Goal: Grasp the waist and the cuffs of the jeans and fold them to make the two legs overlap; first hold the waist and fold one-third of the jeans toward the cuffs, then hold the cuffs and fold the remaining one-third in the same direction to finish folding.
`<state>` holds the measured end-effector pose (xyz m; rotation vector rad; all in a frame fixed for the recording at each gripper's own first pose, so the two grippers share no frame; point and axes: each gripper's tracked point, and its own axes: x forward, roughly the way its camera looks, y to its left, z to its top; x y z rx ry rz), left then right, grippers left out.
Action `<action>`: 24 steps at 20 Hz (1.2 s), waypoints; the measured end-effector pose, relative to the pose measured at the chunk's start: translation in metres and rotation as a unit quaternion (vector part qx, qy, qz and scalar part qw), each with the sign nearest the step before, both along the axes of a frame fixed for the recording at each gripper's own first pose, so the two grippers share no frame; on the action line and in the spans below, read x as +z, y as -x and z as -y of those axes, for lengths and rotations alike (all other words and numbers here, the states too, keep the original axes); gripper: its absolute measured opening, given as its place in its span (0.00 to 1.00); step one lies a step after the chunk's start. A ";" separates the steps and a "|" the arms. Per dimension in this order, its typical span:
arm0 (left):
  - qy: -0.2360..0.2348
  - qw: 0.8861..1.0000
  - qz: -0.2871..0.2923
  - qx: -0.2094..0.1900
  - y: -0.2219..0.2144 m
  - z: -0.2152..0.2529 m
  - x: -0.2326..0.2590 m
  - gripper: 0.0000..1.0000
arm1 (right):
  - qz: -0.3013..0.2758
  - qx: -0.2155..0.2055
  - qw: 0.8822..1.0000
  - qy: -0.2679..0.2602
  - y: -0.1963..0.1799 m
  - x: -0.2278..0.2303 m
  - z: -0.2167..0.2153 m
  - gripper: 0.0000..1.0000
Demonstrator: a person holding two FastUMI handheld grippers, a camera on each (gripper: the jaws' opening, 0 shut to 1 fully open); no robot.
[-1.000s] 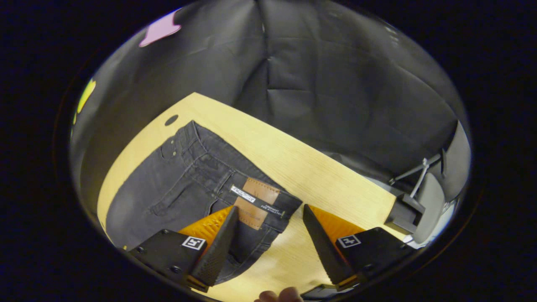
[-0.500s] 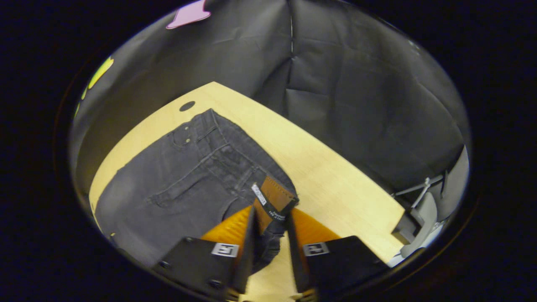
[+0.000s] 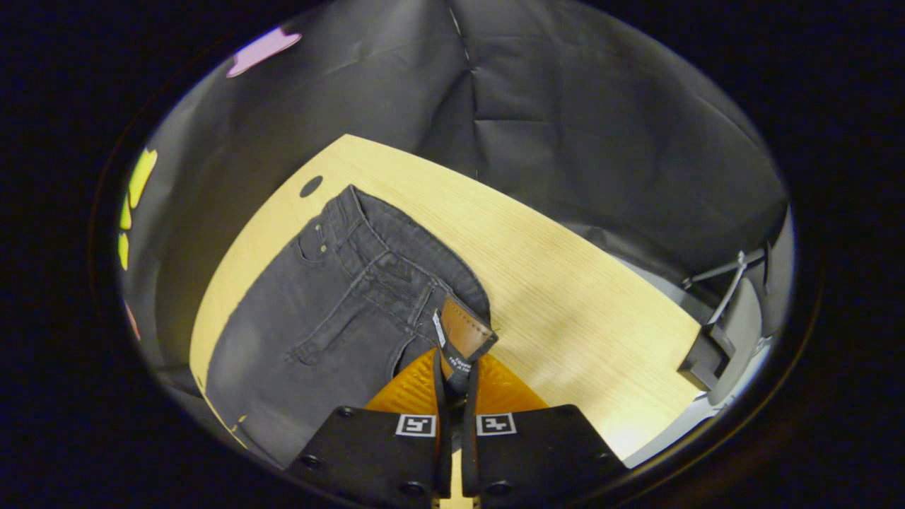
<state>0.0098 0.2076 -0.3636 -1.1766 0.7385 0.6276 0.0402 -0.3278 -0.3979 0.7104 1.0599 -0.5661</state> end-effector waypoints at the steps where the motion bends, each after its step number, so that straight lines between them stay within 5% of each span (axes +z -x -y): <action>1: 0.004 1.000 -0.006 -0.001 0.001 0.000 0.002 0.05 | 0.010 -0.009 1.000 -0.016 -0.001 0.006 -0.001 0.06; 8: 0.065 0.998 0.022 0.012 -0.025 0.010 0.052 0.04 | 0.046 -0.088 0.980 -0.170 -0.019 0.057 -0.022 0.06; 10: 0.108 0.993 0.031 0.041 -0.034 0.009 0.064 0.04 | 0.047 -0.093 0.975 -0.197 -0.032 0.079 -0.025 0.06; 13: 0.170 0.982 0.038 0.080 -0.048 0.003 0.076 0.04 | 0.056 -0.083 0.972 -0.213 -0.058 0.100 -0.026 0.06; 17: 0.185 0.978 0.031 0.091 -0.082 -0.007 0.085 0.04 | 0.068 -0.083 0.968 -0.226 -0.091 0.114 -0.027 0.06; 21: 0.223 0.966 0.022 0.130 -0.127 -0.008 0.083 0.04 | 0.070 -0.117 0.950 -0.281 -0.139 0.119 -0.027 0.06; 24: 0.227 0.963 0.014 0.144 -0.162 -0.012 0.075 0.04 | 0.060 -0.115 0.953 -0.275 -0.171 0.107 -0.020 0.06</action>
